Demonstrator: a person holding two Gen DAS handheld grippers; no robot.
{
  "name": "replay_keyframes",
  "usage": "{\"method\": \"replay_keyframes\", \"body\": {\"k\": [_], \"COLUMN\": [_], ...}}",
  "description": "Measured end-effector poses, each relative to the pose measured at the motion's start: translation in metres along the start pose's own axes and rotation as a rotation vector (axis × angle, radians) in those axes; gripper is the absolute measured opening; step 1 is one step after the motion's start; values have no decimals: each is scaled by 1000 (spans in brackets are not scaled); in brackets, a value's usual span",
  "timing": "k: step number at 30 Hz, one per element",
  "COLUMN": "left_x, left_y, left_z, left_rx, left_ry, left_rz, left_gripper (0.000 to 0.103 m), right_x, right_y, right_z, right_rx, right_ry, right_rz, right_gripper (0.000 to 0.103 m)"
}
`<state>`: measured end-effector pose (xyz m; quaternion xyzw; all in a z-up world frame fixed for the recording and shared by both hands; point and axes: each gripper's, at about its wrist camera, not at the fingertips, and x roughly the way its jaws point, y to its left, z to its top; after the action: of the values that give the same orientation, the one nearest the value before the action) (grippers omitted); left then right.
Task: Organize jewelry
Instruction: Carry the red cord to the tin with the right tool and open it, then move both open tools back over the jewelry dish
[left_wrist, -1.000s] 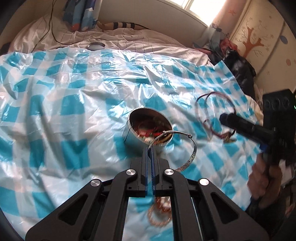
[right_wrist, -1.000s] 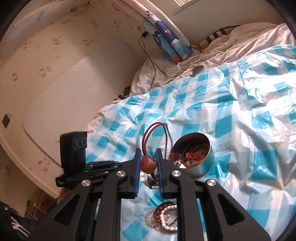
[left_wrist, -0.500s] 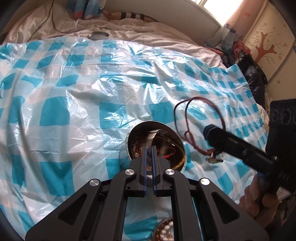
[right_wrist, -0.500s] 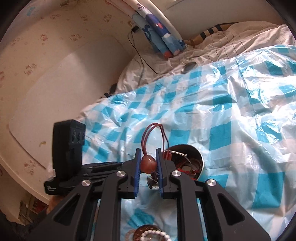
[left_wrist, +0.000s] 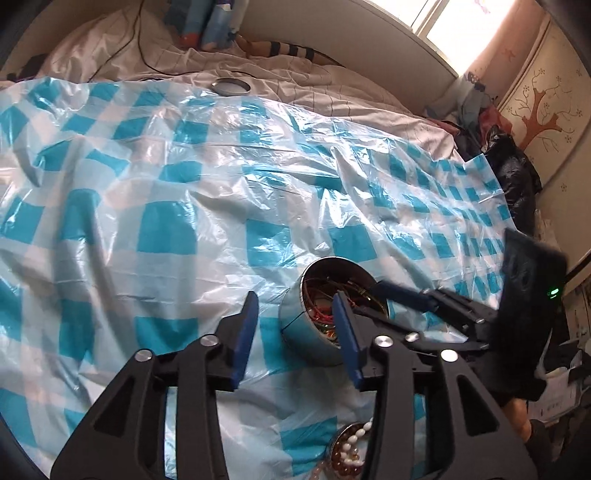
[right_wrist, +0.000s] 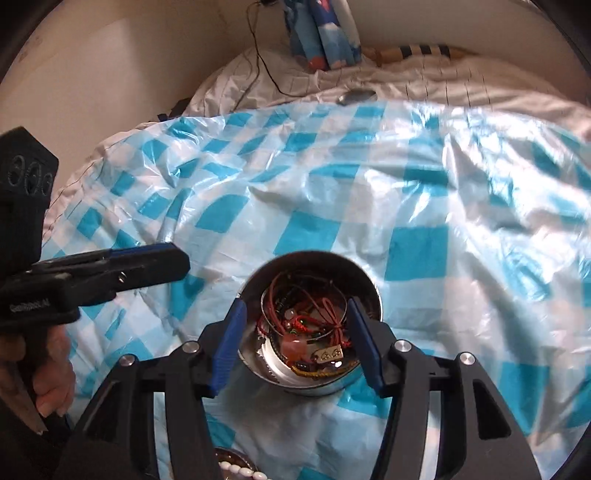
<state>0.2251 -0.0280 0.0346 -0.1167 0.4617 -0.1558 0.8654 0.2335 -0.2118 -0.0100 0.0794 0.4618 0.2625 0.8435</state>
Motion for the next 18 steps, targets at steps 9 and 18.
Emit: {"method": "replay_keyframes", "body": {"k": [9, 18], "left_x": [-8, 13], "left_y": [-5, -37], "left_z": [-23, -83], "left_rx": [88, 268], "left_ry": [44, 209], "left_rz": [8, 7], "left_gripper": [49, 49], "right_x": [-27, -49], "right_y": [-19, -13], "right_z": [-1, -45], "right_rx": [137, 78], "right_ry": [-24, 75], "right_rz": [21, -57], "right_gripper": [66, 73]}}
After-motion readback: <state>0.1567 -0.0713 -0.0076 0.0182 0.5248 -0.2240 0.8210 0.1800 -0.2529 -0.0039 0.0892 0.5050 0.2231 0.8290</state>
